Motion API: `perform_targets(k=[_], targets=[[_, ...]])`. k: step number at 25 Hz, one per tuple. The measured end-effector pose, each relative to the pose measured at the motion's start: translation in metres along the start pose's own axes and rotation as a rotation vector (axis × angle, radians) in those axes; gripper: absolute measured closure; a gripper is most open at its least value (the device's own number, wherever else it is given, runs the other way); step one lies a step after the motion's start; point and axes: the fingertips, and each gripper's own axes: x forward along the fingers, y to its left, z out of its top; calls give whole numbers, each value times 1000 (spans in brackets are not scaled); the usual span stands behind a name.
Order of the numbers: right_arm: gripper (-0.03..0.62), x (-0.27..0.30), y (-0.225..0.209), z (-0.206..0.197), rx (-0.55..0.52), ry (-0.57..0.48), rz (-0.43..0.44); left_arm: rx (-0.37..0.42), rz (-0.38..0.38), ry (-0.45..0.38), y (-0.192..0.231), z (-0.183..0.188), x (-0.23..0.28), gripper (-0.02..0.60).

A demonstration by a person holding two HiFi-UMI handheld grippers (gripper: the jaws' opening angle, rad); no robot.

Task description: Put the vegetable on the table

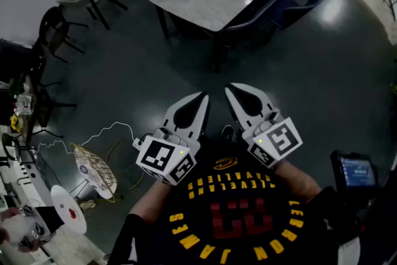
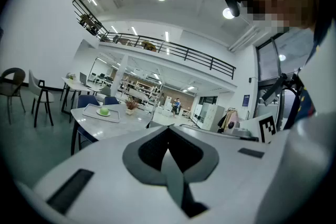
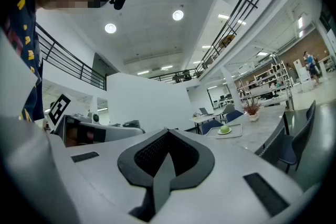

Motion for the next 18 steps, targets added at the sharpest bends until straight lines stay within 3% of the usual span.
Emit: perform_targets(k=[8,18], targets=[[588,1,-6,6,45,-28,28,2,25,-9,0,4,4,581],[588,49,-26,1,57,4,32,-2,37,-10,43,14,25,581]])
